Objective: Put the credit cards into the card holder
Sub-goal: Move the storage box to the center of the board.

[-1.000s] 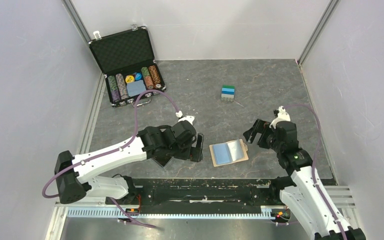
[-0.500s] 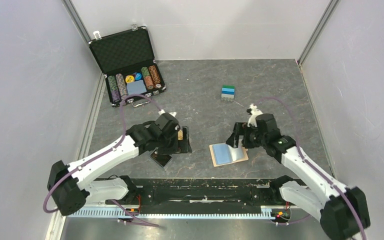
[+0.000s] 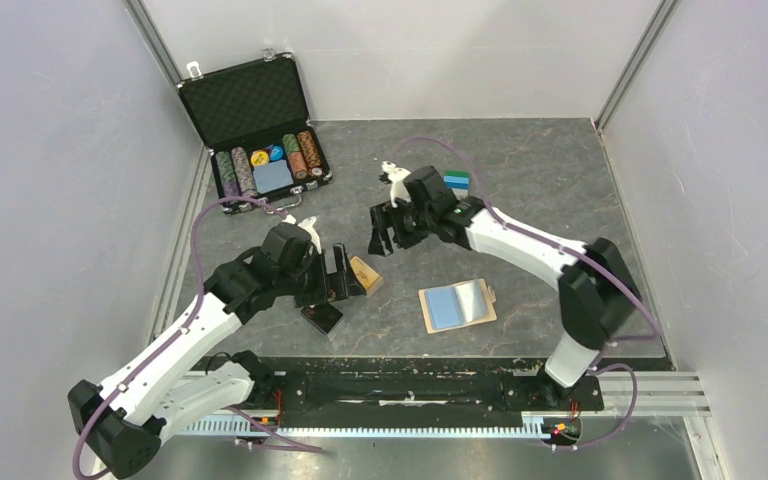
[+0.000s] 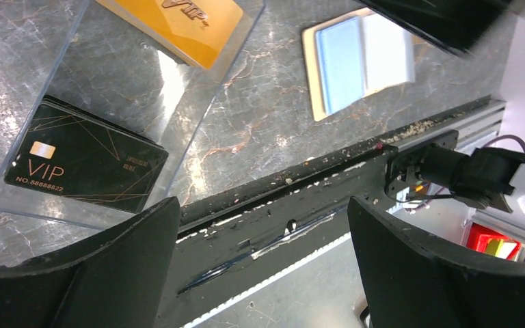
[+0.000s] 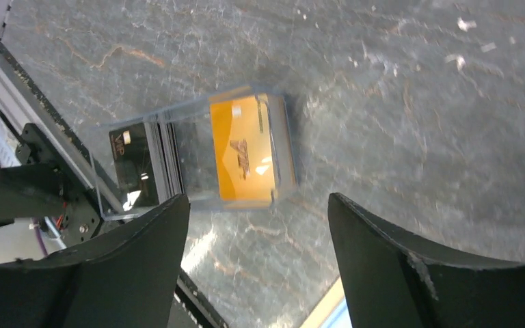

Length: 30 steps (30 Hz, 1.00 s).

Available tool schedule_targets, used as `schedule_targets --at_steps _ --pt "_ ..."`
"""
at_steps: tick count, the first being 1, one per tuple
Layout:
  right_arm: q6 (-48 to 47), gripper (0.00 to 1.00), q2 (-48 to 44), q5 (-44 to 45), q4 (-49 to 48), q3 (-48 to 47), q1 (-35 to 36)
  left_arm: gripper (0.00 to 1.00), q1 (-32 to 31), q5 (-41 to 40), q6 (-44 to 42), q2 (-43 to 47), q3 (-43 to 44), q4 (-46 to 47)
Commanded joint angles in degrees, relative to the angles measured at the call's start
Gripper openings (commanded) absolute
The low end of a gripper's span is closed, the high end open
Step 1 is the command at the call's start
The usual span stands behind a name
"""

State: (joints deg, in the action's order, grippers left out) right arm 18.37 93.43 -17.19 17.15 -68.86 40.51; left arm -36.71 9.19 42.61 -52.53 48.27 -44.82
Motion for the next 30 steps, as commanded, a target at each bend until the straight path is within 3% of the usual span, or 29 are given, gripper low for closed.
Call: schedule_targets --at_steps 1,5,9,13,20,25,30 --pt "-5.4 0.74 8.8 0.3 5.5 -9.8 2.6 0.97 0.3 2.6 -3.6 2.5 1.9 -0.4" --pt "-7.2 0.64 15.5 1.9 8.6 -14.5 4.6 0.97 0.4 3.1 -4.1 2.7 1.7 -1.0" --pt "-6.7 0.48 17.4 3.1 8.1 -13.5 5.0 0.96 0.4 3.7 -4.2 3.1 0.9 -1.3" --pt "-5.7 0.32 16.9 4.4 7.9 -11.4 5.0 0.96 0.4 3.8 -4.3 4.1 0.0 -1.5" --pt "-2.8 0.13 12.5 3.6 7.7 -6.0 5.1 0.96 0.4 1.3 -3.2 4.0 -1.9 -2.1" --pt "1.3 0.07 8.2 4.0 7.6 -0.6 5.0 0.93 0.4 -2.4 -2.6 2.3 -2.2 -3.9" --pt "6.3 0.13 1.0 3.5 3.3 6.9 5.0 0.85 0.4 -7.3 -2.8 -1.5 -1.6 -6.0"
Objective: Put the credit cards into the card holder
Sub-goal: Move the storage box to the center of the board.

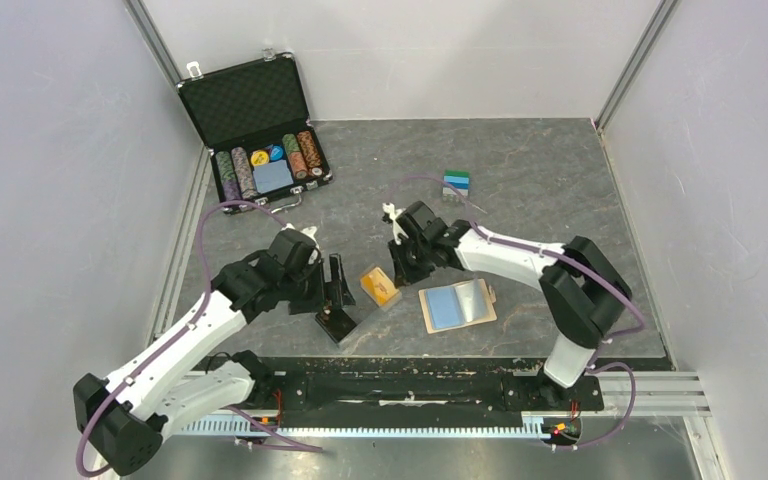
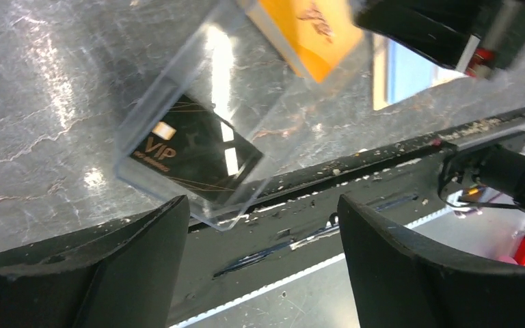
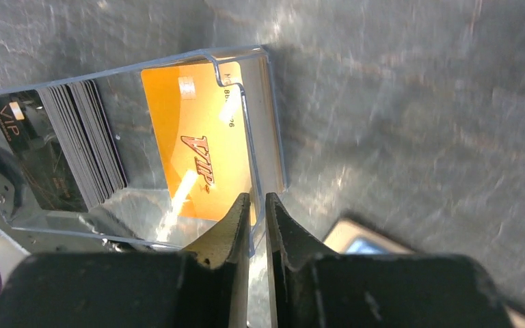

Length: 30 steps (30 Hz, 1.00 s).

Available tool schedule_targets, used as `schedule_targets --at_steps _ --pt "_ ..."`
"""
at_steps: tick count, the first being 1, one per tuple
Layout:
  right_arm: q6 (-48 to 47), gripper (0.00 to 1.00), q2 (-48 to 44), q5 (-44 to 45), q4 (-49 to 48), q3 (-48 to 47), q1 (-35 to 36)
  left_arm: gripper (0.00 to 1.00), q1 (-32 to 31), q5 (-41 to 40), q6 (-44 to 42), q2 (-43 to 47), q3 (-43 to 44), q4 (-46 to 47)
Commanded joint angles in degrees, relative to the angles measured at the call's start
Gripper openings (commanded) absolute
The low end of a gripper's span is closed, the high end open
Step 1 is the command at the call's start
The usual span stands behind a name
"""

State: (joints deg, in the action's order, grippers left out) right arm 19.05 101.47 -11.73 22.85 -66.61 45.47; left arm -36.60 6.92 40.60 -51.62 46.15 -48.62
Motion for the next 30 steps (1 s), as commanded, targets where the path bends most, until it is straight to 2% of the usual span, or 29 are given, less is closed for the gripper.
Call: schedule_targets --at_steps 1,4,12,23,30 --pt "6.7 0.14 -8.8 -2.0 -3.9 6.6 0.1 0.83 0.3 -5.8 -1.1 -3.6 0.8 -2.5" --pt "9.4 0.23 -12.7 -2.3 -7.7 11.1 0.1 0.79 0.3 -7.9 -1.9 -6.8 1.8 -2.4" --pt "14.2 0.28 -17.9 -5.0 -16.0 19.5 0.1 0.64 0.3 -8.8 -5.3 -14.5 3.3 -0.8" --pt "16.5 0.28 -20.0 -7.9 -20.3 23.8 0.0 0.62 0.3 -14.6 -8.2 -23.0 4.9 2.4" --pt "19.9 0.28 -23.1 -11.1 -25.6 28.1 0.1 0.63 0.3 -17.5 -10.8 -31.8 11.2 2.1"
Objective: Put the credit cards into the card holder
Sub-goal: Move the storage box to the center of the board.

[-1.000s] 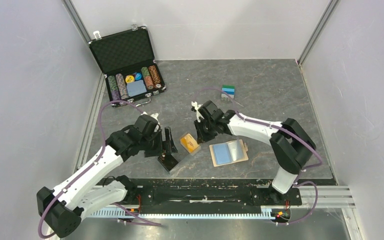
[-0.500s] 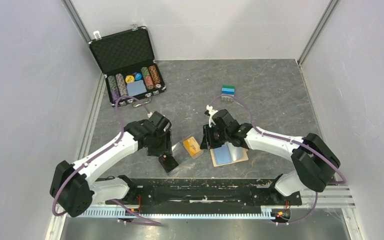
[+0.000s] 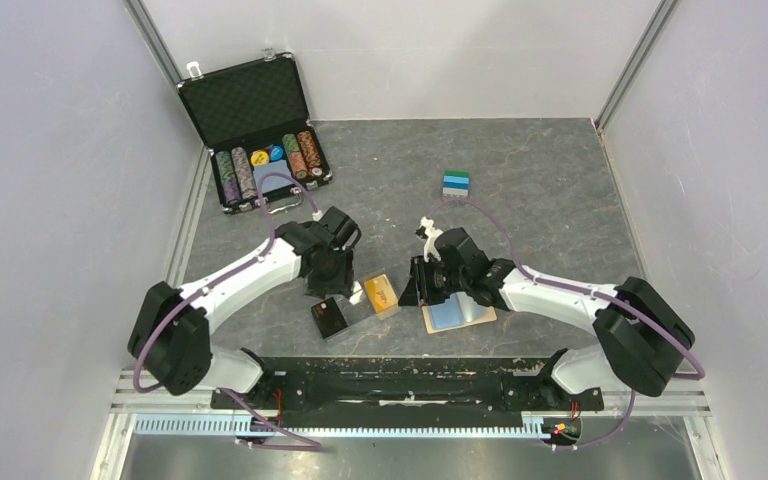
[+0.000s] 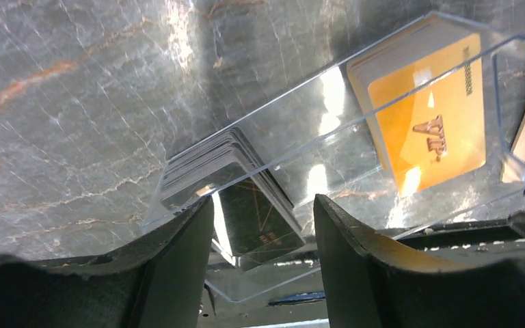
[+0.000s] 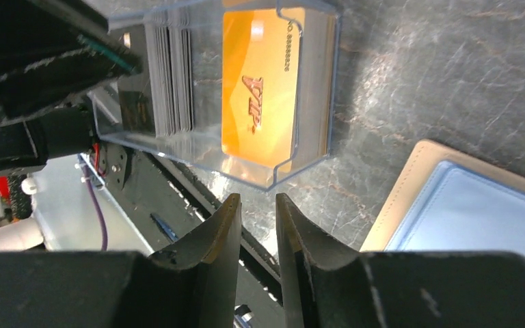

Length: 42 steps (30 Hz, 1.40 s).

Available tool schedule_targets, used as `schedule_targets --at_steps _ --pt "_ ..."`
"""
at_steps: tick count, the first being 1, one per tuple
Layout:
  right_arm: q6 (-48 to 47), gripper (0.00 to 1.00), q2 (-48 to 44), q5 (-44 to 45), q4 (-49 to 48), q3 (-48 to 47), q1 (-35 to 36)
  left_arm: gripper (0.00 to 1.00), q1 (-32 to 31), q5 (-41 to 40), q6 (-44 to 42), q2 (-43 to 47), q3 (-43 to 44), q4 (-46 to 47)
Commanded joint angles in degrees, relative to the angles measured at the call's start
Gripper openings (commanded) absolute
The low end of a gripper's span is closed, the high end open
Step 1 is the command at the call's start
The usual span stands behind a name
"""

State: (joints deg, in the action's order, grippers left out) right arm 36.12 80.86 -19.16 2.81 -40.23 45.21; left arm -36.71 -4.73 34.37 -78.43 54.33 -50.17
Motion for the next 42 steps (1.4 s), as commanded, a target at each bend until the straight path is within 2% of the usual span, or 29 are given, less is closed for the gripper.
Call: schedule_targets --at_steps 1,8,11,14,17,22,29,38,42 --pt "3.2 0.28 -2.7 -4.4 -6.3 2.2 0.4 0.63 0.4 -5.9 -4.9 -5.9 4.0 3.7" --pt "5.9 0.28 -3.4 -7.7 -11.7 4.8 0.8 0.65 0.4 -5.7 -7.1 -12.9 10.0 2.2" --pt "7.0 0.3 -4.1 -8.7 -14.1 5.6 0.8 0.66 0.4 -3.5 -7.1 -11.7 10.4 2.2" --pt "5.9 0.32 -5.5 -6.9 -12.7 5.2 0.8 0.67 0.4 0.1 -6.3 -8.6 9.5 2.8" --pt "4.0 0.34 -7.5 -2.8 -8.6 4.0 0.7 0.67 0.4 5.7 -3.1 -4.0 6.5 4.5" --pt "1.5 0.39 -8.2 2.9 -3.1 1.8 0.1 0.67 0.4 13.9 4.5 4.9 -3.1 12.3" --pt "1.8 0.44 1.2 -3.1 -6.2 -0.9 1.5 0.65 0.4 17.2 9.6 9.9 -10.2 18.5" --pt "4.8 0.26 4.3 -4.5 -8.6 -2.5 5.9 0.59 0.4 15.0 10.3 8.7 -11.6 18.7" --pt "7.6 0.24 3.5 -6.5 -13.7 -1.1 7.8 0.54 0.4 13.4 9.3 7.7 -11.2 18.1"
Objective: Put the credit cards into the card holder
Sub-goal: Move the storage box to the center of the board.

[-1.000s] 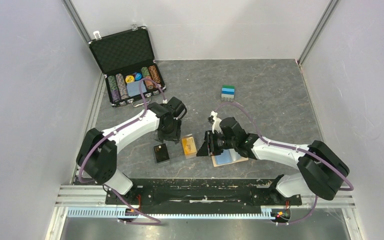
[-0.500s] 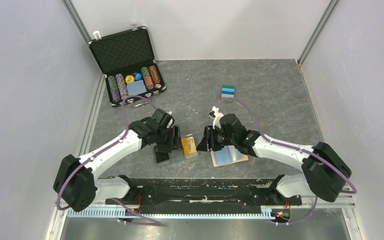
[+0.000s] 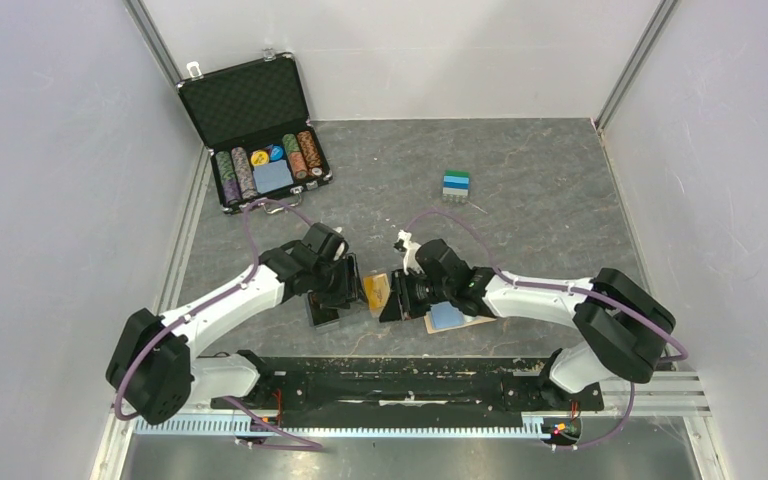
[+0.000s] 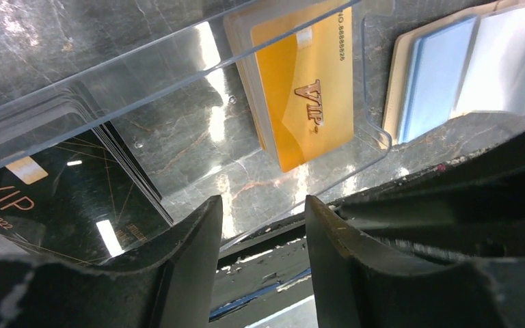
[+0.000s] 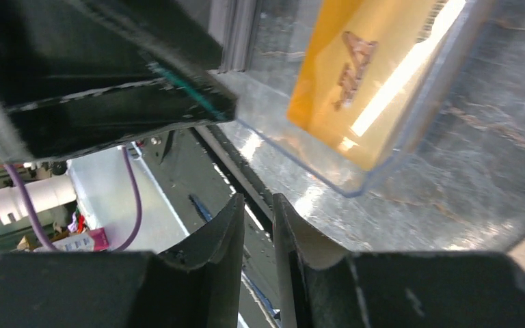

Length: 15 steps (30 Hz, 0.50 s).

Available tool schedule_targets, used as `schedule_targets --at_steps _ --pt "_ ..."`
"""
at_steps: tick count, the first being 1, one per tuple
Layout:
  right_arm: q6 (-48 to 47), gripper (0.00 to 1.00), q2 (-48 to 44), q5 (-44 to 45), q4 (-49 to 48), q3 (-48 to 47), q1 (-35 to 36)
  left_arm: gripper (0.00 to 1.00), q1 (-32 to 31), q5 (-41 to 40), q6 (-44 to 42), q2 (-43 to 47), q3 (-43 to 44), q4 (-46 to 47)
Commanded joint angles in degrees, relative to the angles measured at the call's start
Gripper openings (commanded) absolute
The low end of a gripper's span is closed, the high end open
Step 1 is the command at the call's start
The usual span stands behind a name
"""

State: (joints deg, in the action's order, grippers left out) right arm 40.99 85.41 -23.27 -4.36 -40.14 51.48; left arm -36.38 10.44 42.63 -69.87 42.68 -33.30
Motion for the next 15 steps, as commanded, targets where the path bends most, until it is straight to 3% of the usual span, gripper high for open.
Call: schedule_targets --at_steps 1,5,12,15 --pt "3.1 0.24 -1.2 -2.8 -7.6 -0.8 1.8 0.53 0.1 -2.0 0.8 -1.4 0.6 1.2" --pt "2.5 0.27 -3.5 0.2 -5.7 0.0 2.0 0.51 0.1 -4.4 -1.3 -3.4 2.1 -0.8" --pt "-2.1 0.44 -9.9 11.0 4.3 -0.7 -1.2 0.48 0.3 -12.9 -8.0 -9.7 9.0 -6.9" --pt "-4.0 0.48 -9.2 11.7 6.8 -0.9 -3.6 0.47 0.5 -13.7 -10.2 -13.2 11.1 -6.7"
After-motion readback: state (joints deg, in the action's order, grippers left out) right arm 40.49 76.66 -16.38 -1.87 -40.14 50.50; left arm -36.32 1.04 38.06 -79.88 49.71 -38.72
